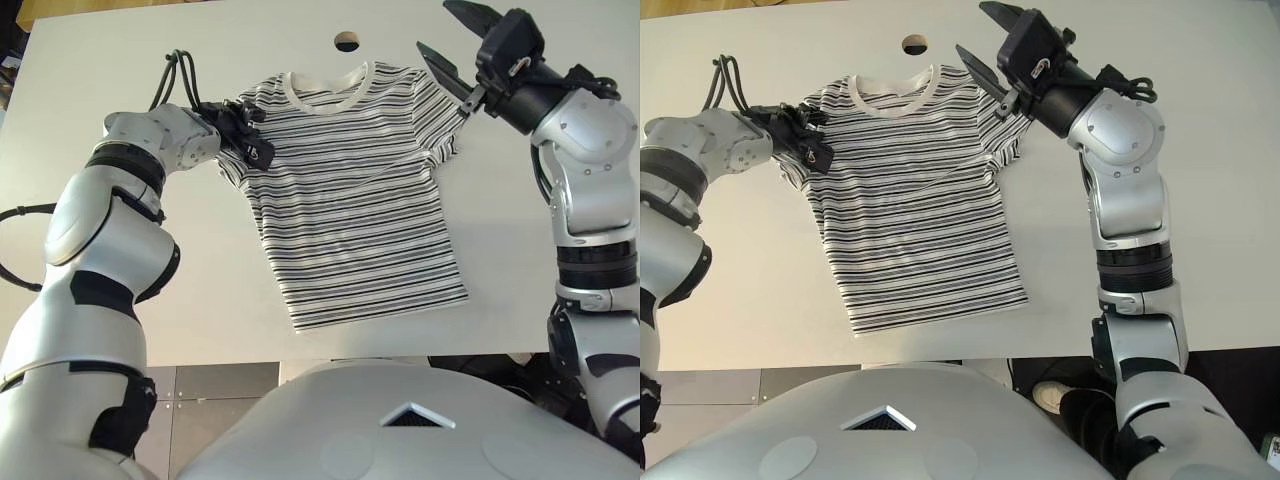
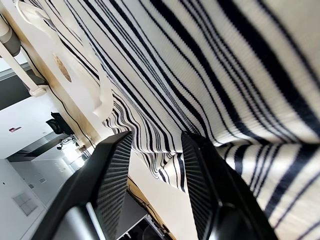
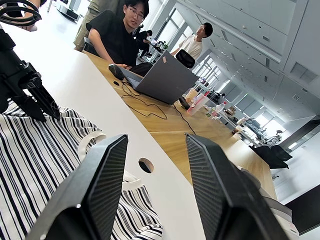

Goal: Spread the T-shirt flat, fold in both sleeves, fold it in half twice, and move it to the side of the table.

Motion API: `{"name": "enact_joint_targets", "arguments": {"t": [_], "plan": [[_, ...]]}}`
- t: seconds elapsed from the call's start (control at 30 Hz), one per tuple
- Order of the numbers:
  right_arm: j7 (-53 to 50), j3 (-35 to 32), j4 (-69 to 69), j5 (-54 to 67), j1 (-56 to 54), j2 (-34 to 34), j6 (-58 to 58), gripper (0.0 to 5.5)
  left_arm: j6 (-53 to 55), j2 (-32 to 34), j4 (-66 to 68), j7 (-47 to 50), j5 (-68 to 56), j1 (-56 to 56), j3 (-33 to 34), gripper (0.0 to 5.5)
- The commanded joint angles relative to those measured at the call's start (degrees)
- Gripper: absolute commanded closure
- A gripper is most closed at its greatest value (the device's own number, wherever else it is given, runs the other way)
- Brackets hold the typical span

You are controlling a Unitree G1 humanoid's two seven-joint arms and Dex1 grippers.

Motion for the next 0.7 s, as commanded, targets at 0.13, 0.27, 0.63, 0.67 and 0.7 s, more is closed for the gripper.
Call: {"name": "enact_joint_targets", "arguments": {"t": [0.13, 0.27, 0.63, 0.67, 0.7], "plan": [[3.00, 2.17, 1.14, -0.91, -1.44, -1.14, 0.01, 3.34, -4.01, -0.16, -0.17, 4.22, -7.07, -1.67, 8.57, 3.64], [11.03, 8.63, 2.17, -5.44, -2.63, -5.72, -2.62, 3.34, -9.29, 0.73, -2.81, 4.15, -14.25, -5.17, 16.48, 3.64], [33.84, 20.99, -4.68, -9.13, 3.13, -17.52, -2.19, 3.34, -23.57, 12.37, -27.75, -17.20, -29.64, 3.10, 25.29, 3.64], [34.22, 21.49, -4.96, -9.58, 3.62, -17.69, -2.13, 3.34, -22.96, 13.34, -30.77, -18.75, -30.98, 4.77, 25.99, 3.64], [34.23, 22.07, -5.27, -10.36, 4.42, -17.76, -2.15, 3.34, -22.02, 14.14, -34.05, -20.32, -32.48, 6.50, 26.78, 3.64]]}}
